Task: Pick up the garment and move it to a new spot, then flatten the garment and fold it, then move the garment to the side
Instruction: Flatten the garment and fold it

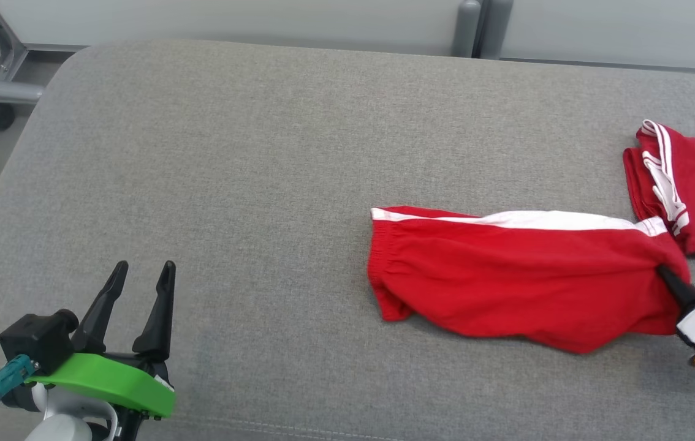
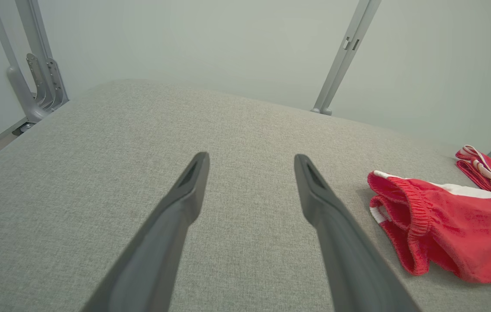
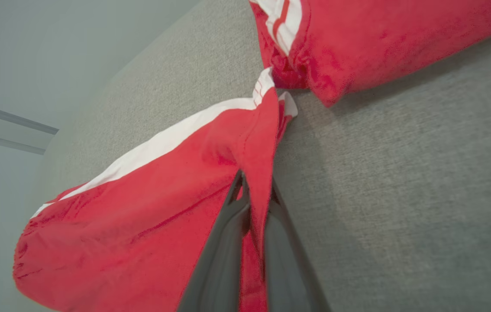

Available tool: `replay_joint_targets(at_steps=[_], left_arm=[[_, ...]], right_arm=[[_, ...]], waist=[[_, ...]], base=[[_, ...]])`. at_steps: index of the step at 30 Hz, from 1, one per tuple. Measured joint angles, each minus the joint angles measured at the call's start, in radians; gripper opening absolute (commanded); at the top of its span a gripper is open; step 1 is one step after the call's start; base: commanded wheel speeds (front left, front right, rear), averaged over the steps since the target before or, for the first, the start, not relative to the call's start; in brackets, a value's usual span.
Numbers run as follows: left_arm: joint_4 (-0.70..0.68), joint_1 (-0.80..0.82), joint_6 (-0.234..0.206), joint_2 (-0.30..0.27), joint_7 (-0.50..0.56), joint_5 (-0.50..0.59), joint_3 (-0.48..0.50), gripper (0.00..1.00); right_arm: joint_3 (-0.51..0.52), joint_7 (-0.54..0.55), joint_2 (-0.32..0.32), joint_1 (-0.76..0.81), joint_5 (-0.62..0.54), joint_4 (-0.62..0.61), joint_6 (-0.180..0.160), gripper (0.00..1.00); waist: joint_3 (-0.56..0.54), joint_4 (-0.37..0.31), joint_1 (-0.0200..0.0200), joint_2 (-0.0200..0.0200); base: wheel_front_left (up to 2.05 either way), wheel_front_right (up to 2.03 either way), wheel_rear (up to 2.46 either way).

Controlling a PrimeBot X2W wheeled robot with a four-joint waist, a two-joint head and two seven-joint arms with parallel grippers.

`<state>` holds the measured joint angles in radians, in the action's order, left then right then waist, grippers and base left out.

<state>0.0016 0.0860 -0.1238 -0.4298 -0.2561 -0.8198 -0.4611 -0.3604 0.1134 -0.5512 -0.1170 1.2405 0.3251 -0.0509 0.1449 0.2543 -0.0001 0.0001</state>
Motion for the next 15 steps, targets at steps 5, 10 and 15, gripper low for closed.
replay_joint_targets(at_steps=[5, 10, 15], left_arm=[[-0.021, -0.017, 0.000, 0.013, 0.000, 0.033, 0.024, 1.00], [-0.034, -0.035, 0.000, 0.032, 0.000, 0.051, 0.008, 1.00], [-0.043, -0.036, 0.000, 0.039, 0.000, 0.072, -0.008, 1.00]], right_arm=[[0.053, -0.024, -0.056, 0.012, 0.004, -0.031, 0.013, 0.00], [0.022, -0.026, -0.035, 0.000, 0.004, -0.152, 0.071, 0.00], [-0.066, -0.009, 0.005, -0.033, -0.027, -0.276, 0.114, 0.00]], waist=[[-0.003, -0.027, 0.0000, 0.0000], [-0.002, -0.043, 0.0000, 0.0000], [0.004, -0.040, 0.0000, 0.0000]], base=[[0.00, 0.00, 0.00], [0.00, 0.00, 0.00], [0.00, 0.00, 0.00]])
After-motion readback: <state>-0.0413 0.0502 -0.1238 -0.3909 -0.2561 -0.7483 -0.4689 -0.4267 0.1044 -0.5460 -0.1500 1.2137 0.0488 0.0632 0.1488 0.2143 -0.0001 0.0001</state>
